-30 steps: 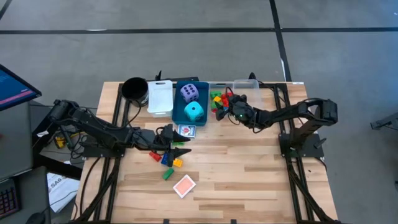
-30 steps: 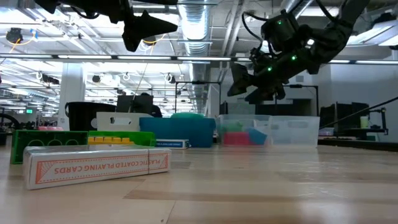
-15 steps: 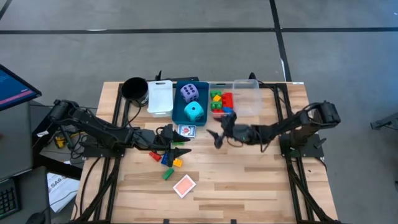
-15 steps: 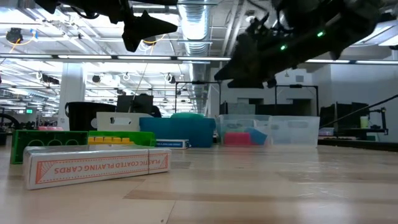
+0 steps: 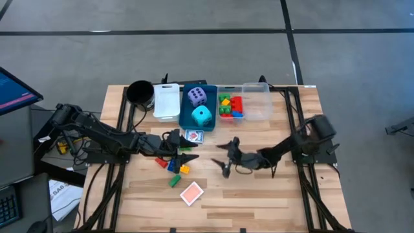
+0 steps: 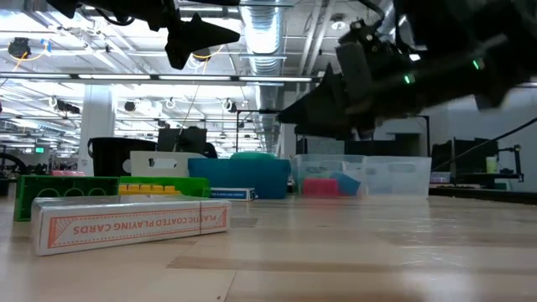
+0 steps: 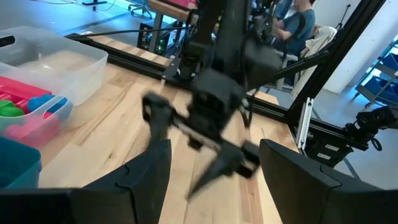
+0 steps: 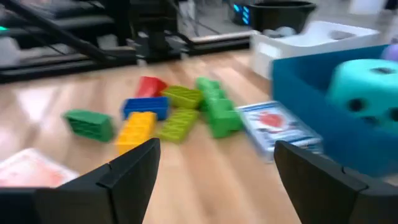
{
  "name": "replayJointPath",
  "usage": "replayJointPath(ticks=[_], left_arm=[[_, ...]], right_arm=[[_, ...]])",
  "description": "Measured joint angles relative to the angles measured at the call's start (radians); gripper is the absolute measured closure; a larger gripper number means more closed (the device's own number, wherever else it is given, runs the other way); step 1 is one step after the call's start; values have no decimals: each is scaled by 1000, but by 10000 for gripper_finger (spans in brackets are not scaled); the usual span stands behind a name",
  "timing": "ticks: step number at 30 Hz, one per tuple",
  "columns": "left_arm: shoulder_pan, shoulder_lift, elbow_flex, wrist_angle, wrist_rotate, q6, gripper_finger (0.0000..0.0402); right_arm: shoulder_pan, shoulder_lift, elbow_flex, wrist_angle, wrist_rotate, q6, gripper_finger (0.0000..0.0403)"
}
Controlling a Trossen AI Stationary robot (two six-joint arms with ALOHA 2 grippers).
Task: Pick & Place Toys
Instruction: Put the yellow 8 stud game piece into the left transparent bin
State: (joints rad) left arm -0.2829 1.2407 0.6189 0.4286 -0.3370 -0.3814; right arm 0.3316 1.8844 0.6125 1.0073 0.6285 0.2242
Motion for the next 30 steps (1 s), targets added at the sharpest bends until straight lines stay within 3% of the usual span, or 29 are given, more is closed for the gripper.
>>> replayJointPath(ticks=[4, 8, 17, 26, 30], left_arm=[[0, 0, 0, 0, 0, 0, 165], [0, 0, 0, 1, 0, -1, 165], [0, 0, 0, 7, 0, -25, 165], [0, 0, 0, 6, 1, -46, 165], [0, 0, 0, 6, 1, -46, 165]], right_arm=[[34, 194, 16, 338, -4, -71, 92], [58, 324, 64, 501, -29, -106, 92], [82, 447, 237, 458, -110, -88, 92], [70, 478, 429, 80, -159, -47, 92], [62, 477, 485, 13, -159, -48, 92]])
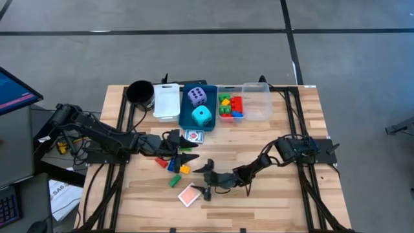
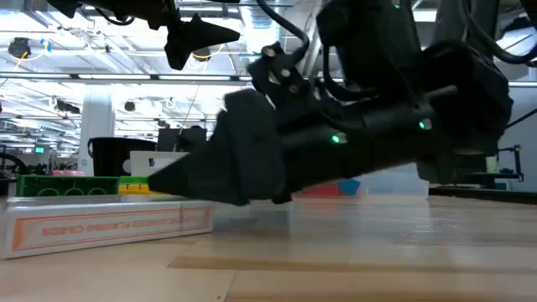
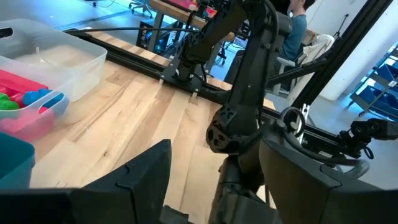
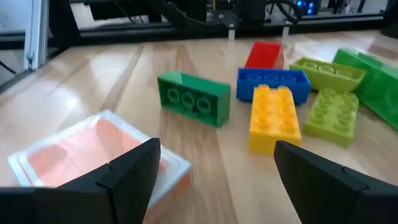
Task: Pick & Place Toys
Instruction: Put the yellow 8 stud game piece into the left transparent bin
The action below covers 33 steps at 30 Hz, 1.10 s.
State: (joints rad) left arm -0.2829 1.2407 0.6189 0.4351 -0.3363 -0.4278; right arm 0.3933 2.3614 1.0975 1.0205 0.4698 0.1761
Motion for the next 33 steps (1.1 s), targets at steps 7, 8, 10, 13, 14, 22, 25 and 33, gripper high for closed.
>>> replayJointPath(ticks=[7, 8, 10, 13, 14, 22, 25, 33], left_arm=[[0, 0, 0, 0, 0, 0, 165], [0, 0, 0, 0, 0, 0, 165], [0, 0, 0, 0, 0, 0, 165], [0, 0, 0, -1, 0, 0, 165], [0, 0, 0, -1, 1, 0, 165], [0, 0, 0, -1, 1, 0, 165], [0, 0, 0, -1, 1, 0, 165], [0, 0, 0, -1, 1, 0, 165]], right_arm=[[-45, 0, 20, -7, 1, 46, 92], [-52, 0, 21, -20, 1, 64, 92], [-65, 0, 20, -65, 2, 93, 92], [-77, -1, 21, -120, 3, 119, 92], [-78, -3, 22, -136, 3, 121, 92], [-82, -5, 23, -164, 3, 103, 92], [-80, -4, 23, -167, 2, 101, 92], [-80, -3, 20, -171, -27, 56, 92]])
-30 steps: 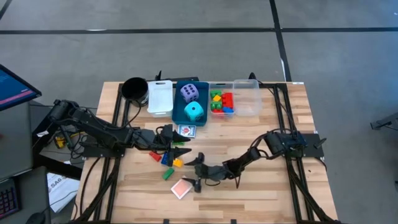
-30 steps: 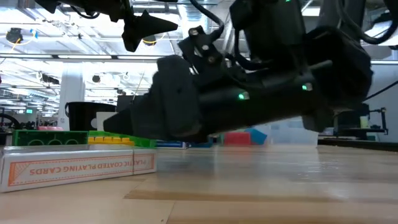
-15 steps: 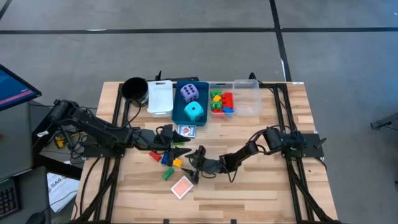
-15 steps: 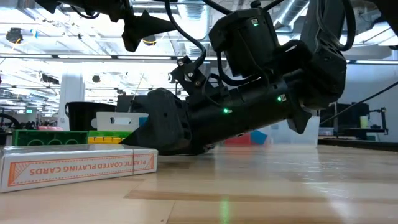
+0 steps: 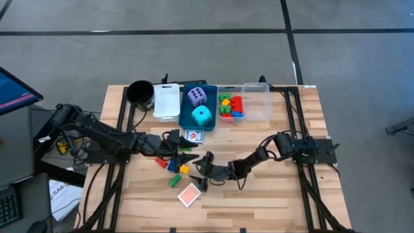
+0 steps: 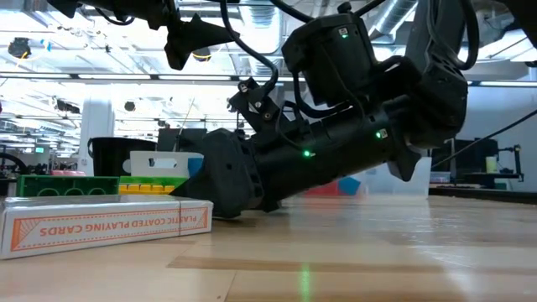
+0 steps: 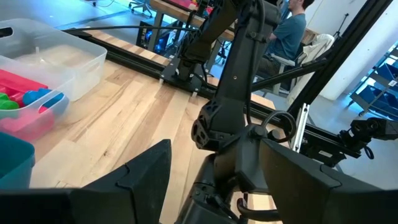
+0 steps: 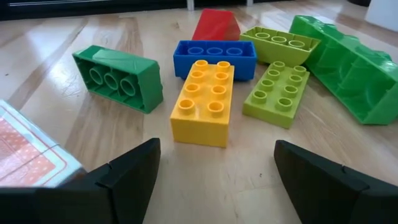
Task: Pick & Place Toys
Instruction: Put the yellow 8 stud game piece into the left transparent bin
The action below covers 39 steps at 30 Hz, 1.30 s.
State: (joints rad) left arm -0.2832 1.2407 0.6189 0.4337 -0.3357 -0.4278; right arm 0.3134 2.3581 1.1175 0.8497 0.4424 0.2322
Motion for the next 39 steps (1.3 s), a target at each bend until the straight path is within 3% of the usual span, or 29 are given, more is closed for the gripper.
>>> replayJointPath(ticks=[9, 19, 29, 39], left_arm=[[0, 0, 0, 0, 0, 0, 165], [0, 0, 0, 0, 0, 0, 165], [-26, 0, 0, 0, 1, 0, 165], [-38, 0, 0, -1, 1, 0, 165]], right_arm=[[-1, 4, 21, -2, -22, 4, 92], [-7, 7, 130, -150, -45, 5, 92], [-49, 7, 153, -194, -31, 79, 92], [-40, 129, 255, -157, -60, 71, 105]])
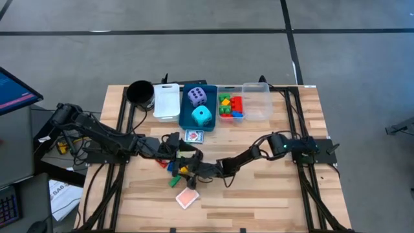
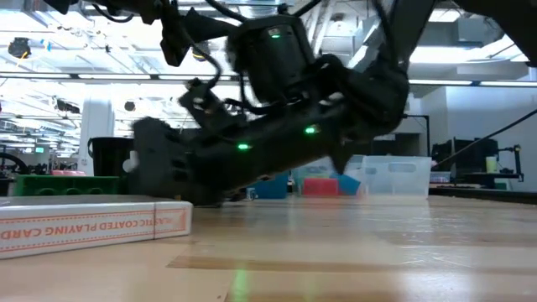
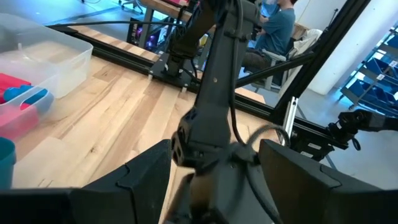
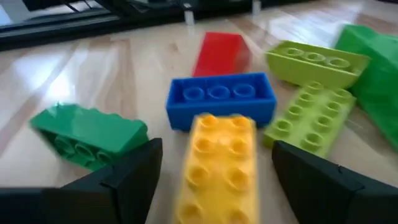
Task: Pick & Place Toys
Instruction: Put the yellow 8 stud game piece into the left transparent bin
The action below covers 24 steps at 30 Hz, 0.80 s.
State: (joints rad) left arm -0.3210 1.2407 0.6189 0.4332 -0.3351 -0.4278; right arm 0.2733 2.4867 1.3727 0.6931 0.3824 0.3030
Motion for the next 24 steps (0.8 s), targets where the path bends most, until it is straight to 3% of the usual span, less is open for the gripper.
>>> replayJointPath(ticks=[8, 16, 24], left_arm=[[0, 0, 0, -9, 0, 0, 165], [0, 0, 0, -11, 0, 0, 165], [0, 0, 0, -11, 0, 0, 165]], right_arm=[[16, 33, 130, -102, -20, -19, 163], [11, 25, 155, -236, -16, -15, 266], [16, 19, 155, -250, -17, -14, 267]])
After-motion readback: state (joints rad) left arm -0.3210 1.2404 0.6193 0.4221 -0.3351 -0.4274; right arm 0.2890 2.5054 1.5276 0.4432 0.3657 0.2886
